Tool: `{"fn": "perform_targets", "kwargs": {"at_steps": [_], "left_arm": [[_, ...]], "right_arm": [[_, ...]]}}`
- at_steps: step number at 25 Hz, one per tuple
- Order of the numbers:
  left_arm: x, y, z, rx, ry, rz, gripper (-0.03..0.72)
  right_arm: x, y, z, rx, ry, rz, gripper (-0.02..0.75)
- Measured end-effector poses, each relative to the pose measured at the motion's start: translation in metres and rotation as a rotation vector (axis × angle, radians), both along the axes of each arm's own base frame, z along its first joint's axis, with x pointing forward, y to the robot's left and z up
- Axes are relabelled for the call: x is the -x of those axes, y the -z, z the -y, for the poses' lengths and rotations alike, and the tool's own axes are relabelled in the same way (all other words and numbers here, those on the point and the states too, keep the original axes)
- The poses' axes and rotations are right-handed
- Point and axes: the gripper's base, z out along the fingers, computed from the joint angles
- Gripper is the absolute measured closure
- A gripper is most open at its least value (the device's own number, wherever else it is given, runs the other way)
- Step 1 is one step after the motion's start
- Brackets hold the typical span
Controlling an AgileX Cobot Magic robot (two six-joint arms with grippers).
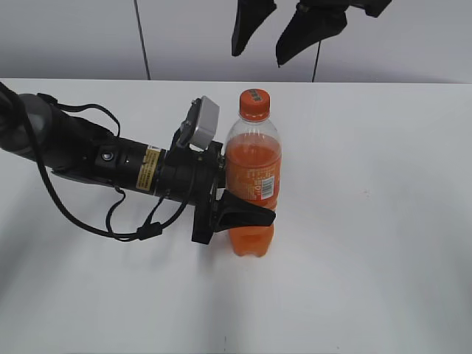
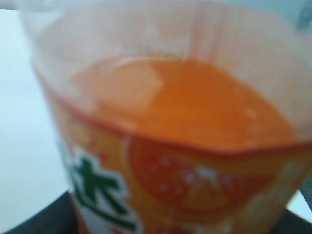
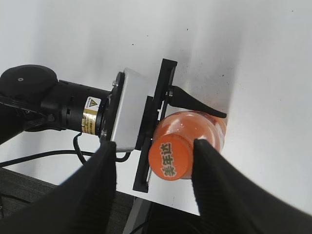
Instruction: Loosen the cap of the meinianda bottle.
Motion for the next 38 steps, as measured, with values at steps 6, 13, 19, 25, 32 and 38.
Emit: {"fn": "perform_targets", "kwargs": {"at_steps": [6,13,19,25,32,38], "left_arm": [[0.000,0.000,0.000,-0.001,-0.003,-0.002,0.276],[0.000,0.000,0.000,-0.001,-0.003,-0.004,0.276],[0.000,0.000,0.000,-0.001,-0.005,-0.005,0.276],[0.000,0.000,0.000,-0.001,-0.005,-0.005,0.276],[0.000,0.000,0.000,-0.001,-0.005,-0.005,0.276],[0.000,0.000,0.000,0.000,-0.004,-0.005,0.276]], "right_arm": [[0.000,0.002,0.000,-0.012,0.052,-0.029,0.361],[0.001,0.020,0.001,0.015,0.093,-0.091,0.361],[-0.003,0.031,-0.004,0.020,0.100,-0.128,0.361],[-0.004,0.036,-0.007,0.019,0.099,-0.148,0.361],[-0.004,0.041,-0.010,0.029,0.094,-0.158,0.361],[-0.004,0.042,-0.012,0.036,0.090,-0.154,0.365]]}}
